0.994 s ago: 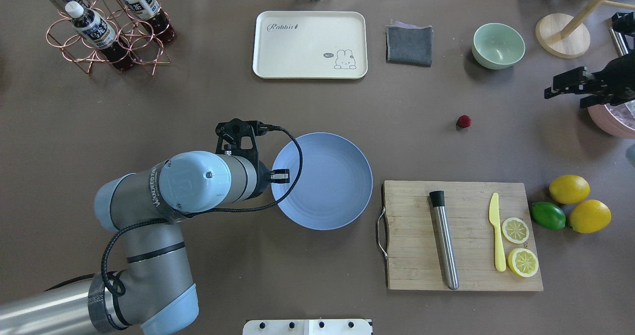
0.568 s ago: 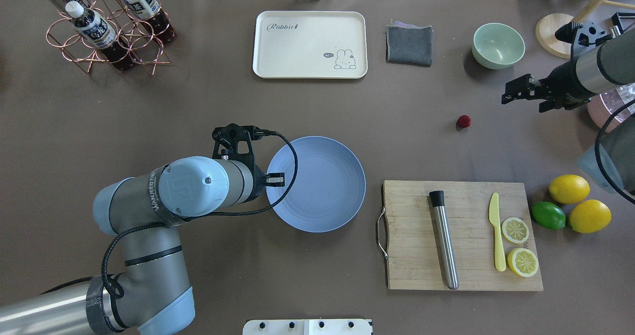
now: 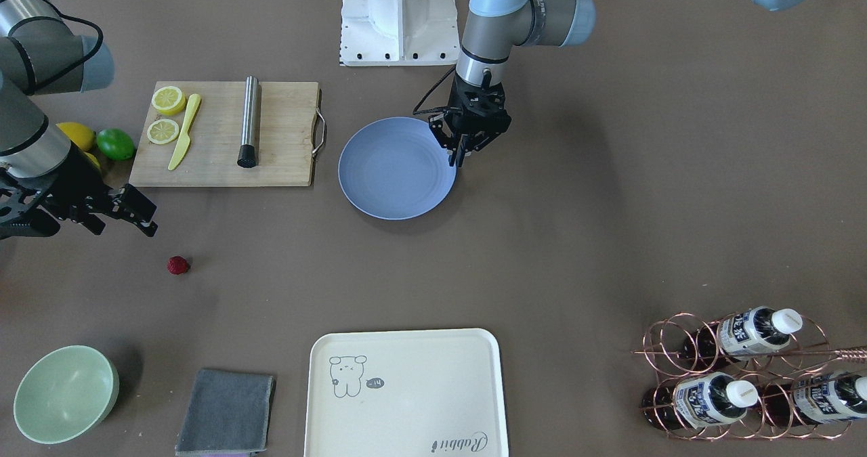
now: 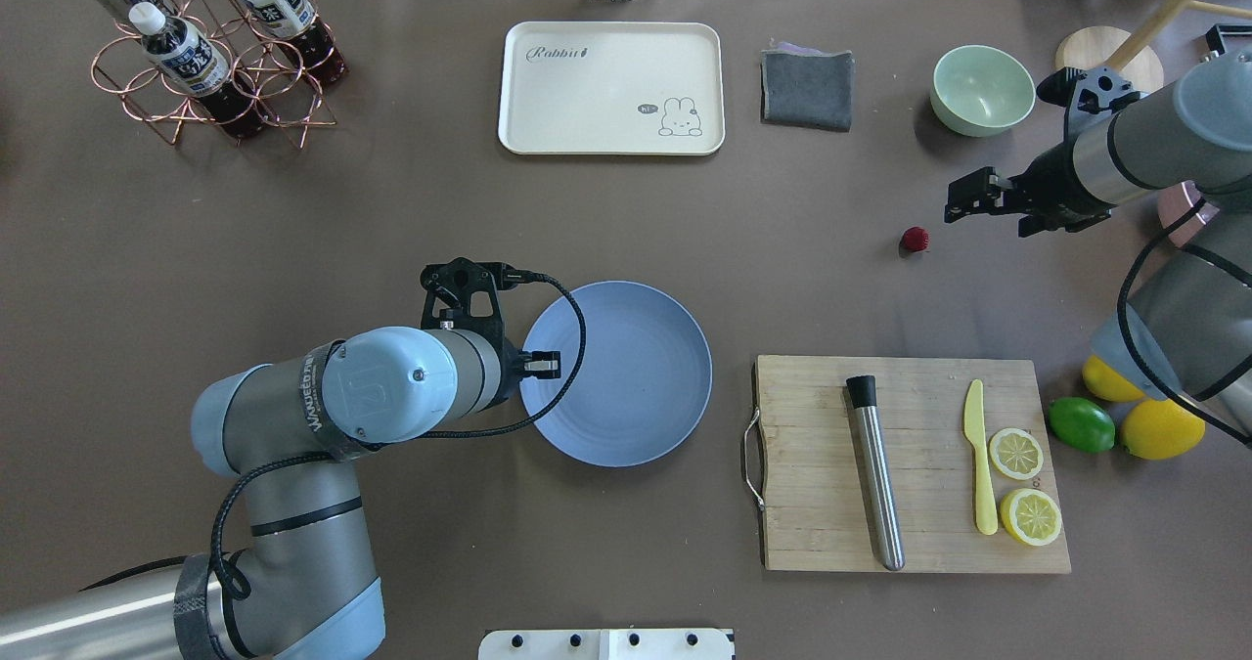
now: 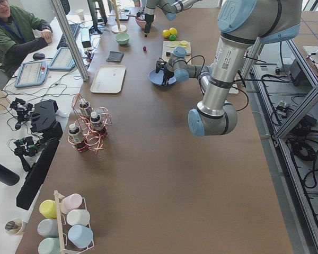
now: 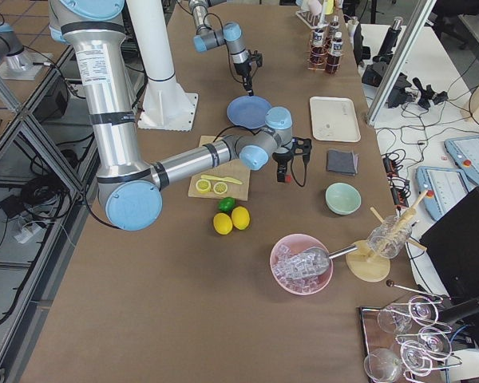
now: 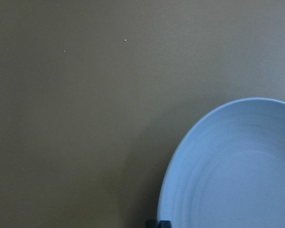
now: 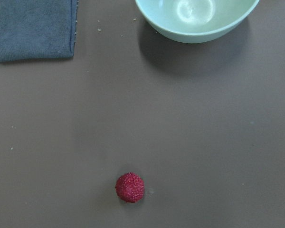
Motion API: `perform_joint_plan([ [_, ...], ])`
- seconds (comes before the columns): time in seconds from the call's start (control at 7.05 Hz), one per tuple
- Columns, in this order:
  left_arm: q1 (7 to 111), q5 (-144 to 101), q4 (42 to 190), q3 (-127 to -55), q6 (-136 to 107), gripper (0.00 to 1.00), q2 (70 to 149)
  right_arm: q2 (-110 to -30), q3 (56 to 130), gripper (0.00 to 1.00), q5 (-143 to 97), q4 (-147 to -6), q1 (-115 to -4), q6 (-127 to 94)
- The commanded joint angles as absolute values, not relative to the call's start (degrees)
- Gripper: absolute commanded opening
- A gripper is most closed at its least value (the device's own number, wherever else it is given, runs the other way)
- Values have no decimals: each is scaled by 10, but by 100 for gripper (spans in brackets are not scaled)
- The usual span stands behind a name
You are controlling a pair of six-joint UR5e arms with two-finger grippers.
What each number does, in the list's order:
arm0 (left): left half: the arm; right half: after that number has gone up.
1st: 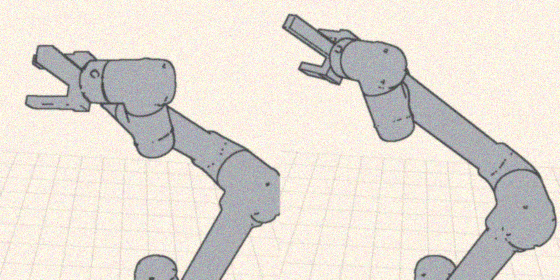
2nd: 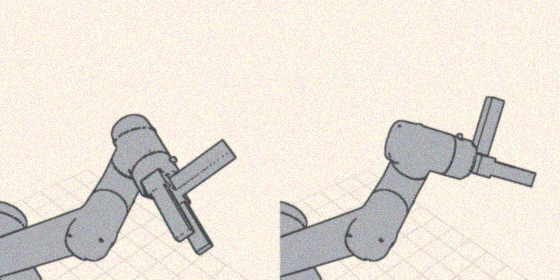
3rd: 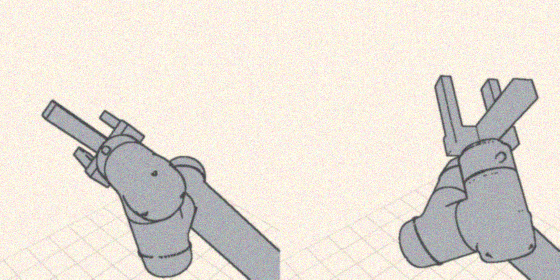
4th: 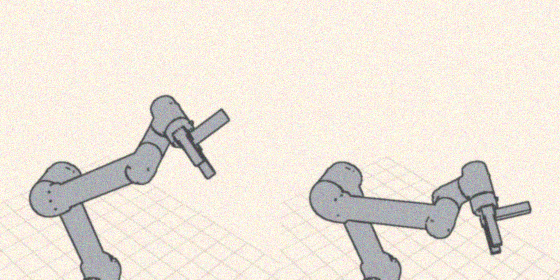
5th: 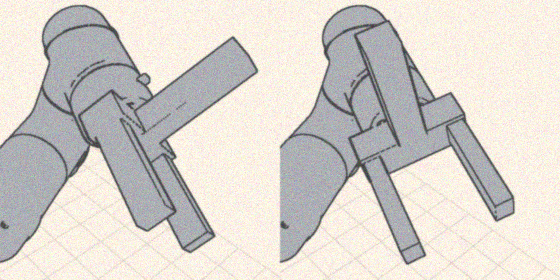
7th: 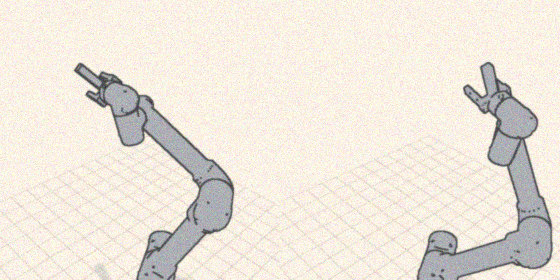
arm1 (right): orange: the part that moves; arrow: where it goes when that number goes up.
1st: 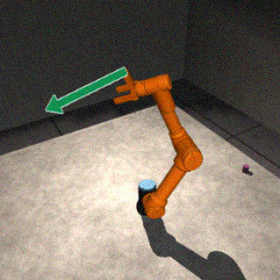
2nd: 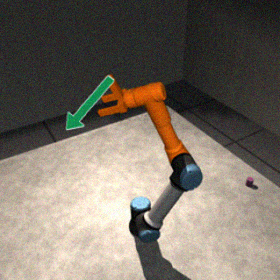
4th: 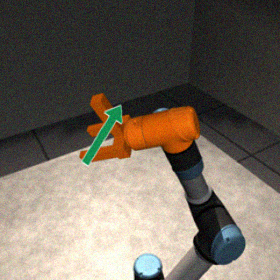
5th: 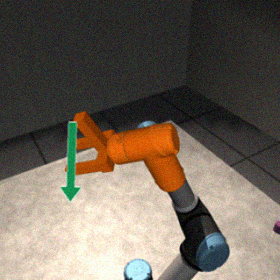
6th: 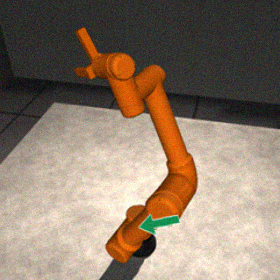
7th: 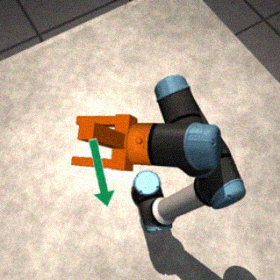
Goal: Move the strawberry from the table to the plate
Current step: 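Reach the right gripper down to the red strawberry while the left gripper holds the plate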
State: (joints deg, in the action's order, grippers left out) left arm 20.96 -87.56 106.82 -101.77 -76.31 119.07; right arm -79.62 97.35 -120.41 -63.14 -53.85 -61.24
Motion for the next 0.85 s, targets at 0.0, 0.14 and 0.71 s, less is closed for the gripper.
perform_joint_plan([
  [0.0, 213, -880, 1077, -1041, -751, 97, 1187, -776, 951, 99, -1179, -632, -520, -613],
  [0.14, 214, -879, 1076, -1056, -744, 97, 1181, -760, 932, 99, -1178, -632, -518, -613],
  [0.71, 214, -879, 1078, -1058, -744, 97, 1173, -735, 885, 99, -1150, -626, -490, -612],
])
